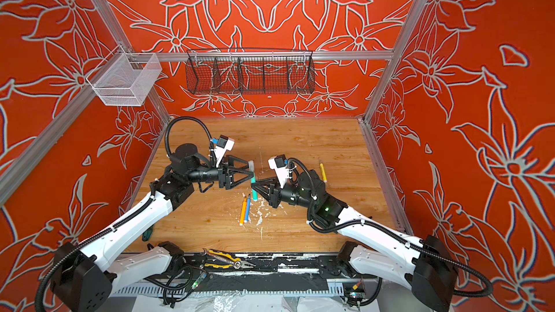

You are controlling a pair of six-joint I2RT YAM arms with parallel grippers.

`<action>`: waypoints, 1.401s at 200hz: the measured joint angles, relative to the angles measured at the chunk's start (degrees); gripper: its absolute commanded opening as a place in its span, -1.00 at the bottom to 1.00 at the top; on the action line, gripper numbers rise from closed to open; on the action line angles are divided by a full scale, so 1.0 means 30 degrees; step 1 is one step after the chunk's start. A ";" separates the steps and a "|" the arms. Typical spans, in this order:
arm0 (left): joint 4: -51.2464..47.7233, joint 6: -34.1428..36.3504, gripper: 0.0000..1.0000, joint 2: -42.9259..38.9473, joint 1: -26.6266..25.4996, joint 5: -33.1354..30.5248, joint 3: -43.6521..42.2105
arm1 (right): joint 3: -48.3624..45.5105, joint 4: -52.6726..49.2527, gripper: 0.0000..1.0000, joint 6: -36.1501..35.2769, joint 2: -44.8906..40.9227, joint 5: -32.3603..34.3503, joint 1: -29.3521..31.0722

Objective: Insert the pens into the pen caps
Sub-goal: 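Press the cap and green marker together between both grippers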

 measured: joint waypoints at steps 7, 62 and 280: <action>0.0058 -0.0007 0.64 -0.0095 0.0044 -0.0102 0.0000 | 0.0036 -0.0007 -1.00 0.0000 0.0087 -0.0117 0.0000; 0.0488 -0.0233 0.19 0.0233 0.0124 -0.0022 0.0000 | 0.0627 0.0015 -1.00 0.0015 0.0954 -0.1362 0.0000; 0.2747 -0.2178 -1.00 0.1290 0.0430 0.1865 -0.0415 | 0.0809 -0.0029 -0.27 0.0867 0.1239 -0.1020 -0.0102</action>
